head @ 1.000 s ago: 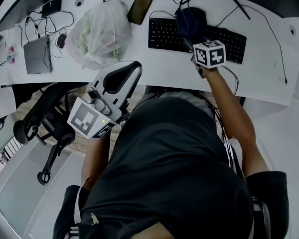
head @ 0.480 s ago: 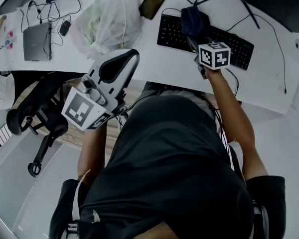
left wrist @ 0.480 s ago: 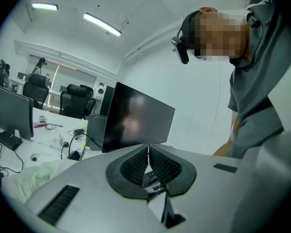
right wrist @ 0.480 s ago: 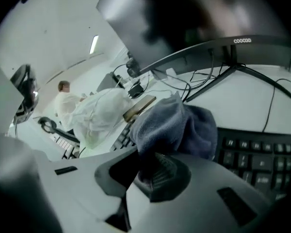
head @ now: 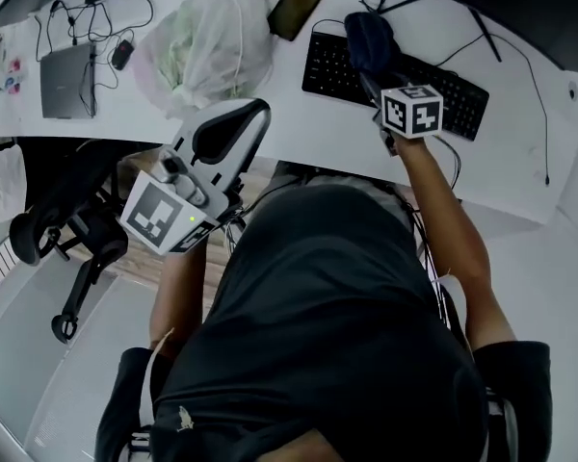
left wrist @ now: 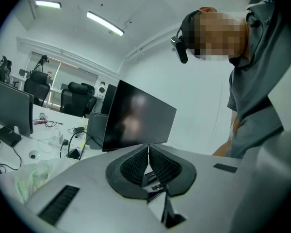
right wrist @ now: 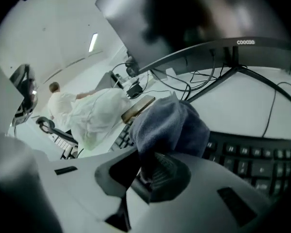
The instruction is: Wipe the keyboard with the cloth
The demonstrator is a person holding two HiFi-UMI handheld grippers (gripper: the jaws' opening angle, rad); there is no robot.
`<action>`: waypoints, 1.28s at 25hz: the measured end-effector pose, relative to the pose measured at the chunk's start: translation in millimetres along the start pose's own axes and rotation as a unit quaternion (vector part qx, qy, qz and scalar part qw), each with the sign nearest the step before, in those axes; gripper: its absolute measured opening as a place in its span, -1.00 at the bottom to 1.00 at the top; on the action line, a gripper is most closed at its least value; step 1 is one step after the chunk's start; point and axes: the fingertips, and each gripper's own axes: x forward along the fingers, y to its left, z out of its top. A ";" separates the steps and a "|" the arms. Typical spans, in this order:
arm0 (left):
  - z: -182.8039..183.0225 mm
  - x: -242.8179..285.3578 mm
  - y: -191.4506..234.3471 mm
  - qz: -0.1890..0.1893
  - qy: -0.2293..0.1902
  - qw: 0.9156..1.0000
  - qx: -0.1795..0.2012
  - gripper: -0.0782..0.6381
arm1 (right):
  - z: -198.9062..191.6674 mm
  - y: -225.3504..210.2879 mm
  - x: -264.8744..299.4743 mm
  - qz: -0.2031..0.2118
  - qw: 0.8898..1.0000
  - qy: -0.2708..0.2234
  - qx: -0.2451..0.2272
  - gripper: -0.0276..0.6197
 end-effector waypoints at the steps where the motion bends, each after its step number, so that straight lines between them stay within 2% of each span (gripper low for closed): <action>1: 1.8 2.5 0.1 -0.002 -0.001 1.000 -0.001 -0.75 | -21.9 14.8 -1.4 0.012 1.000 0.014 -0.005 -0.77; 3: 3.7 6.2 2.9 -0.003 -0.001 1.000 -0.002 -0.75 | -56.0 42.1 -2.3 0.043 0.998 0.050 -0.018 -0.77; 4: 3.5 7.0 4.9 -0.003 0.000 1.000 -0.002 -0.75 | -60.9 48.6 -1.5 0.054 0.997 0.059 -0.020 -0.77; 6: 2.5 8.2 10.0 -0.001 0.006 1.000 0.000 -0.75 | -38.2 42.7 0.0 0.051 0.997 0.040 -0.034 -0.77; 8: 4.2 10.1 16.5 0.003 0.008 1.000 0.004 -0.75 | 7.4 21.3 3.2 0.030 0.998 0.000 -0.055 -0.77; 10: 8.3 11.8 21.7 0.008 0.005 1.000 0.008 -0.75 | 30.6 5.6 10.0 0.019 0.999 -0.008 -0.039 -0.77; 11: 10.6 12.4 22.9 0.011 0.003 1.000 0.009 -0.75 | 24.8 7.4 12.9 0.025 1.000 0.002 -0.018 -0.77; 13: 14.0 13.5 24.0 0.012 -0.001 1.000 0.007 -0.75 | -13.9 32.4 13.6 0.052 0.998 0.037 0.006 -0.77; 15: 14.4 13.9 27.0 0.013 -0.005 1.000 0.003 -0.75 | -56.7 65.6 12.6 0.090 0.992 0.084 0.003 -0.77; 17: 9.9 11.6 30.6 0.017 -0.004 1.000 -0.003 -0.75 | -65.0 77.4 15.9 0.110 0.989 0.095 -0.001 -0.77; 18: 6.7 10.5 31.8 0.019 -0.002 1.000 -0.007 -0.75 | -51.7 71.5 18.5 0.107 0.991 0.081 -0.007 -0.77; 21: 3.5 10.7 34.2 0.021 0.001 1.000 -0.011 -0.75 | 19.9 31.9 29.4 0.070 0.997 0.021 -0.022 -0.77; 23: 6.6 11.9 34.1 0.022 -0.001 1.000 -0.007 -0.75 | 39.6 18.2 34.4 0.054 0.998 0.025 -0.005 -0.77; 24: 8.5 12.3 33.8 0.023 -0.002 1.000 -0.006 -0.75 | 29.9 22.8 35.0 0.058 0.997 0.043 0.003 -0.77; 26: 11.8 13.2 34.7 0.024 -0.007 1.000 -0.008 -0.75 | -15.0 51.5 30.3 0.087 0.992 0.095 0.002 -0.77; 28: 13.4 13.0 38.8 0.027 -0.007 1.000 -0.010 -0.75 | -58.9 85.6 24.5 0.127 0.981 0.148 -0.009 -0.77; 29: 13.0 12.0 41.5 0.030 -0.005 0.999 -0.010 -0.75 | -68.3 96.3 24.3 0.143 0.976 0.160 -0.016 -0.77; 30: 11.9 11.2 44.1 0.033 -0.003 0.999 -0.010 -0.75 | -64.7 99.6 25.9 0.151 0.976 0.155 -0.024 -0.77; 32: 10.3 11.8 49.5 0.037 0.000 0.999 -0.008 -0.75 | -22.8 84.0 32.1 0.141 0.983 0.107 -0.047 -0.77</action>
